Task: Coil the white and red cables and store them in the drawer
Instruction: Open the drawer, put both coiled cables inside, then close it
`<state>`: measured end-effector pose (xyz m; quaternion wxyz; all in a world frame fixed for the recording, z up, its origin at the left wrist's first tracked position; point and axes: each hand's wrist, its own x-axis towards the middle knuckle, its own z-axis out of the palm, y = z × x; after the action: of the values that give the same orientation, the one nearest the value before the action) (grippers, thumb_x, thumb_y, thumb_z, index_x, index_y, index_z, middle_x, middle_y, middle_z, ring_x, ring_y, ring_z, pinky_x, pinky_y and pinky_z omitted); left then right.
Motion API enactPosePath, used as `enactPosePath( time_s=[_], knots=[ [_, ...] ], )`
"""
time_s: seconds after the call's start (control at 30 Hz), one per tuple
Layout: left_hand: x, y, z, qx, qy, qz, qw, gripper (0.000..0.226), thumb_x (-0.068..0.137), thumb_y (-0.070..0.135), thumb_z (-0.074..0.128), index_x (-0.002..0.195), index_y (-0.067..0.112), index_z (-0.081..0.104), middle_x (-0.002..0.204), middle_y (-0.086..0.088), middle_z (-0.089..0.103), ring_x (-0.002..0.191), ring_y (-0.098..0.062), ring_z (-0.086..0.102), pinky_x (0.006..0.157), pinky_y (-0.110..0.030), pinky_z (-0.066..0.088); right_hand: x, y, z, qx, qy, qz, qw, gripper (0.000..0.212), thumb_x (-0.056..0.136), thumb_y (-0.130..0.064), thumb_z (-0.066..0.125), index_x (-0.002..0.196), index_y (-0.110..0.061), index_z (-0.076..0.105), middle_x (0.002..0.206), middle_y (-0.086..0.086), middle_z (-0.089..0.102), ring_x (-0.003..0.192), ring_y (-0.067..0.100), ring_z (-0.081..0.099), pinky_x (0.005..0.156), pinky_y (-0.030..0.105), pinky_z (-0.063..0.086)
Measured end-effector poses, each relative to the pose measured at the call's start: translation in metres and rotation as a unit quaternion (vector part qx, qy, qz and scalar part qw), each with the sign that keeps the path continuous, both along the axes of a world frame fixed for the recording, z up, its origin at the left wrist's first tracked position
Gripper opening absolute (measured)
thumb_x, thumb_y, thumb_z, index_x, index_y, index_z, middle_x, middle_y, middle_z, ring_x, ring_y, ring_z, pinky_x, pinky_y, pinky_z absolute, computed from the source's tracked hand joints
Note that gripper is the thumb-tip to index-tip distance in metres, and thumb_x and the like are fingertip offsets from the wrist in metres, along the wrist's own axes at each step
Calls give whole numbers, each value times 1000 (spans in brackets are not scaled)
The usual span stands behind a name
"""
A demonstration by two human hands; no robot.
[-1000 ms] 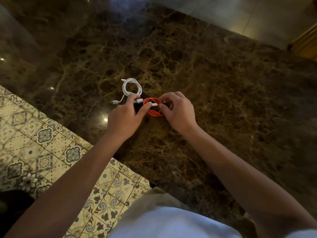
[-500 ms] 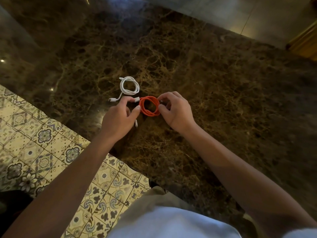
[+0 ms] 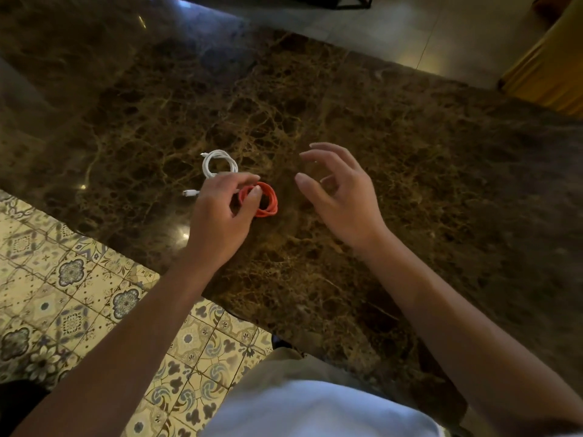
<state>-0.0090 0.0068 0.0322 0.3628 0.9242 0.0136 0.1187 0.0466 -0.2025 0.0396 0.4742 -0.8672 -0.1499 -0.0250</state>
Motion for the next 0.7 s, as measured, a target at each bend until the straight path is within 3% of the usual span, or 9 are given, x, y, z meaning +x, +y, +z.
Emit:
enactPosePath(
  time_s=[0.17, 0.3, 0.47, 0.7],
  knots=[
    [-2, -47, 13, 10, -23, -83, 996, 42, 102, 37, 59, 141, 21, 59, 150, 1, 55, 141, -9, 44, 114, -19, 34, -33, -48, 28, 64, 10, -17, 998, 43, 96, -51, 65, 133, -29, 66, 150, -11, 53, 127, 17, 61, 98, 48, 57],
    [-11, -84, 9, 7, -23, -138, 990, 50, 103, 41, 57, 148, 21, 53, 160, 1, 46, 152, -13, 35, 121, -28, 31, -63, -89, 32, 75, 7, -42, 996, 43, 97, -49, 65, 135, -28, 65, 152, -11, 52, 133, 13, 58, 99, 45, 58],
    [-22, -124, -4, 17, -6, -179, 984, 59, 102, 50, 52, 154, 23, 47, 167, 3, 37, 159, -11, 22, 122, -16, 17, -93, -138, 20, 71, 26, -87, 993, 49, 95, -56, 62, 136, -30, 64, 152, -13, 52, 138, 11, 53, 102, 45, 56],
    [-47, -172, -21, 41, 20, -262, 964, 66, 102, 47, 57, 160, 22, 38, 171, 3, 28, 162, -15, 13, 125, -36, 21, -158, -184, 1, 96, 34, -156, 983, 52, 92, -53, 68, 138, -28, 64, 151, -12, 53, 134, 11, 57, 99, 44, 58]
  ],
)
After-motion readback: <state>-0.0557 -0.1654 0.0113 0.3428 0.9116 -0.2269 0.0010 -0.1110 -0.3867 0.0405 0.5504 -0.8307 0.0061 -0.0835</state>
